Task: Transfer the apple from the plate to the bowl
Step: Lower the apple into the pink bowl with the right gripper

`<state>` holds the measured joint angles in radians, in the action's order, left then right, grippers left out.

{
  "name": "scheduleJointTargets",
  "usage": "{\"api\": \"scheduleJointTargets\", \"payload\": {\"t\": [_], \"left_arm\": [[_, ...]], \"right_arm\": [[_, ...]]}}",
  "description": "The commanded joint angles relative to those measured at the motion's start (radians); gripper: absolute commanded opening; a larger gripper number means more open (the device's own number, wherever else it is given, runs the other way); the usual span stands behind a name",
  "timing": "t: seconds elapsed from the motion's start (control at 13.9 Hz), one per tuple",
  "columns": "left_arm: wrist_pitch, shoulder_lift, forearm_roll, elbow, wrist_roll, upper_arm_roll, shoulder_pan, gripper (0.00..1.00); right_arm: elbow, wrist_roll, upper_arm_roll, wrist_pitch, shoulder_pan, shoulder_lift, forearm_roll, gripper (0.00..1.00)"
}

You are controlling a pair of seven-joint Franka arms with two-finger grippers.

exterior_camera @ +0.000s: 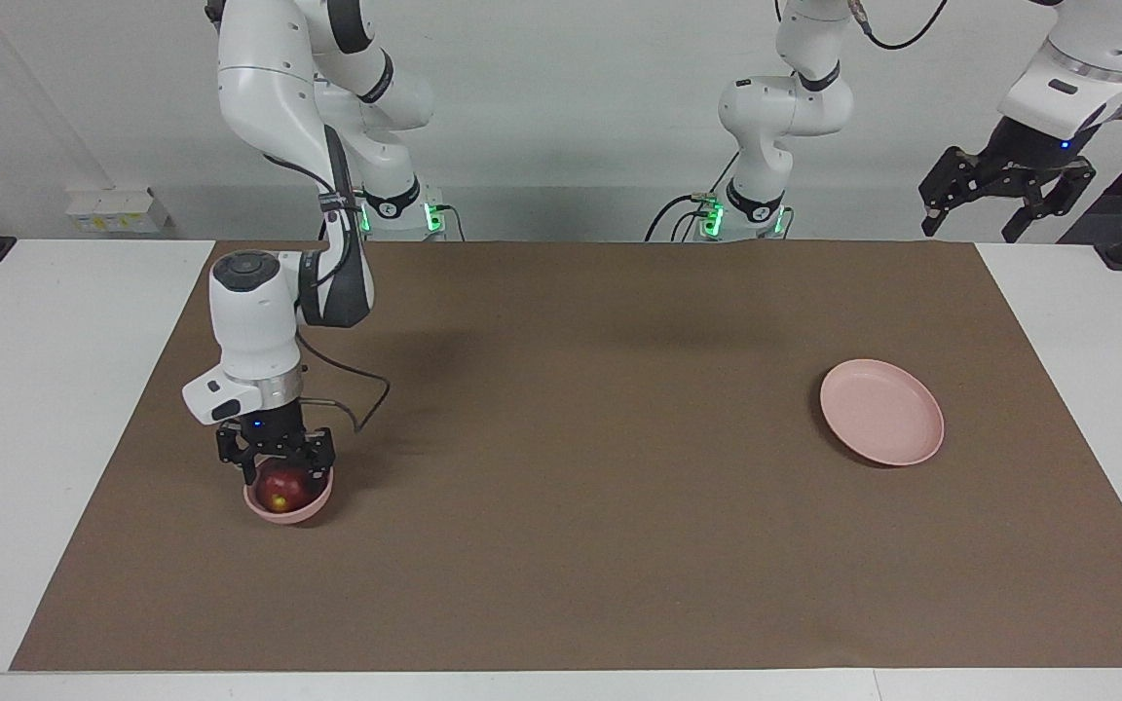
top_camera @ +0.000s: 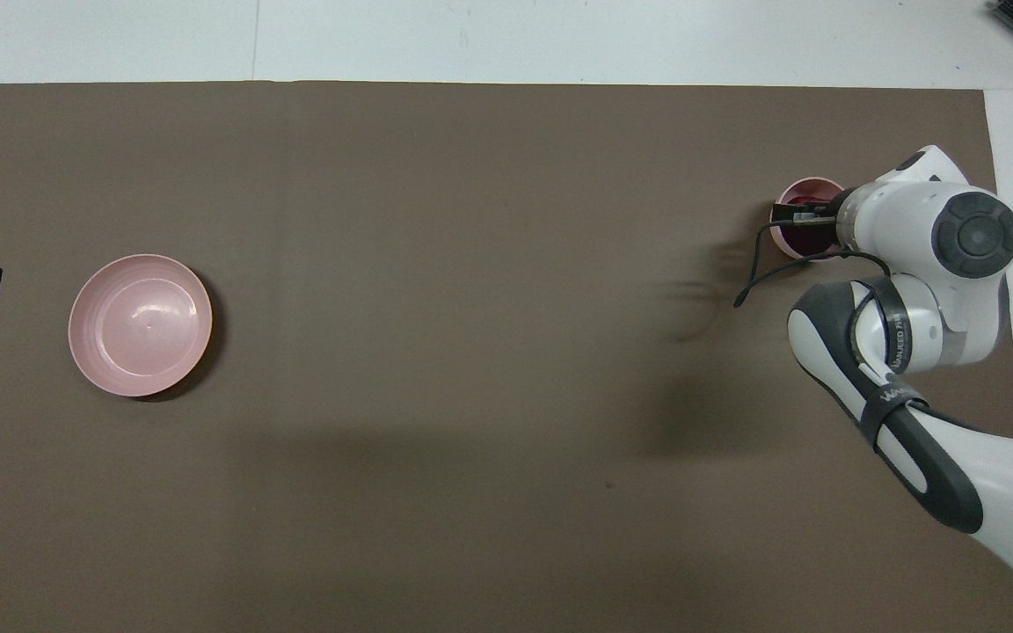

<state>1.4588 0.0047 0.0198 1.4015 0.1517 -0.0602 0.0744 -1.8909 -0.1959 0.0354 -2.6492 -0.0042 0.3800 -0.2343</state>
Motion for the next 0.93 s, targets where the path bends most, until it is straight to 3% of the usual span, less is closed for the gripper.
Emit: {"api": "scheduleJointTargets", "payload": {"t": [0.0,0.29,0.86], "left_arm": [[0.005,0.000,0.005,-0.007,0.012,0.010,-0.011,1.00],[-0.003,-0.005,0.005,-0.007,0.011,0.013,-0.011,1.00],[-0.003,-0.005,0.005,-0.007,0.009,0.011,-0.011,1.00]], "right_arm": [[0.019,0.038,-0.011,0.012,-0.016,-0.013,-0.023,1.00],[0.042,0.053,-0.020,0.180,-0.010,-0.085,-0.002,1.00],[0.189,0.056,-0.055,0.838,0.003,-0.323,0.141,1.00]]}}
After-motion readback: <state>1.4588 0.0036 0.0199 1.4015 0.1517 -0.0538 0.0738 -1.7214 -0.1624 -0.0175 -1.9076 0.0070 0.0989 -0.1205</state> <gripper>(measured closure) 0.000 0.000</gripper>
